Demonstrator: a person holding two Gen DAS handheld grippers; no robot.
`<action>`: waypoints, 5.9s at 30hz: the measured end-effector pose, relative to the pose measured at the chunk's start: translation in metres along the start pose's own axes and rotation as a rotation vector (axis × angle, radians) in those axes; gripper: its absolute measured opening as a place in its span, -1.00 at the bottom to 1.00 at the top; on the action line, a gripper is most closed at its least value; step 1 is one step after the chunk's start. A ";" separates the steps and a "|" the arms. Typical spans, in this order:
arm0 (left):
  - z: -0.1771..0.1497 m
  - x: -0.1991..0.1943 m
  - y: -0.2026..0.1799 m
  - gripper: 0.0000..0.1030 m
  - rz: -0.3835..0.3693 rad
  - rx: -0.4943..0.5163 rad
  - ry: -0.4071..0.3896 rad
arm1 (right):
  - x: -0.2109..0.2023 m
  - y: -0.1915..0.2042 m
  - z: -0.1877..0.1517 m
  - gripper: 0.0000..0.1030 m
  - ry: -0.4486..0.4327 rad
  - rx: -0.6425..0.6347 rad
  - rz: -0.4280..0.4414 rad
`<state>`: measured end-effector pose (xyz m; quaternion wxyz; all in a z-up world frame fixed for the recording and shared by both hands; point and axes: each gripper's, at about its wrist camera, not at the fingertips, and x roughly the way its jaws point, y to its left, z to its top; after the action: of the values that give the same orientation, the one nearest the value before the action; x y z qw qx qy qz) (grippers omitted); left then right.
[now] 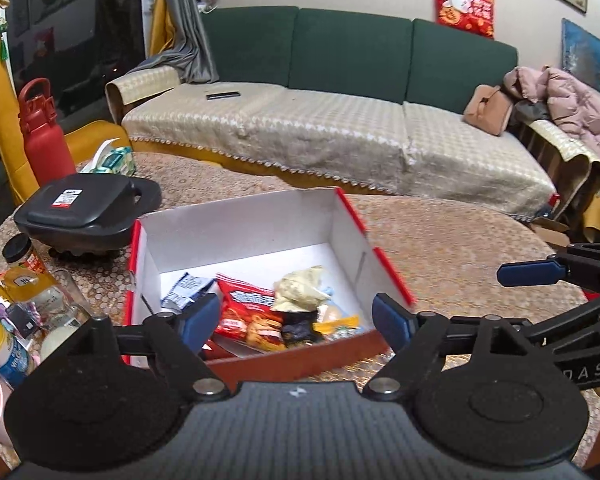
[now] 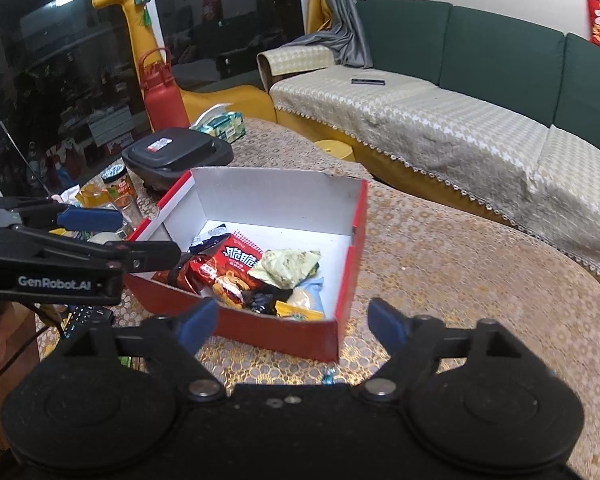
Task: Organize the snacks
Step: 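Move both tools back to the last snacks on the table, then grasp the brown chocolate packet with the right tool while the left tool grasps the yellow cartoon packet, then lower the yellow cartoon packet with the left tool while the right tool lowers the brown packet into the box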
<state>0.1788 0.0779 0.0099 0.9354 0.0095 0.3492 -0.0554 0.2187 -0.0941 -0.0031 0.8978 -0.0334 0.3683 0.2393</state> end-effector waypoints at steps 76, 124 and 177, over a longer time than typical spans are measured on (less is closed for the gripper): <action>-0.108 0.123 -0.095 0.72 -0.184 0.188 0.272 | 0.095 -0.085 -0.082 -0.26 0.176 0.184 -0.032; -0.099 0.031 -0.057 0.34 -0.092 -0.038 0.147 | -0.018 -0.048 -0.094 -0.26 0.046 0.226 -0.037; 0.014 0.114 0.059 0.34 0.214 -0.029 0.120 | 0.122 0.024 0.033 -0.26 0.099 -0.060 -0.047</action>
<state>0.2797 0.1246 -0.0551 0.9134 0.0366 0.4022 0.0504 0.3040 -0.0159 -0.0585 0.8824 -0.0806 0.4041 0.2270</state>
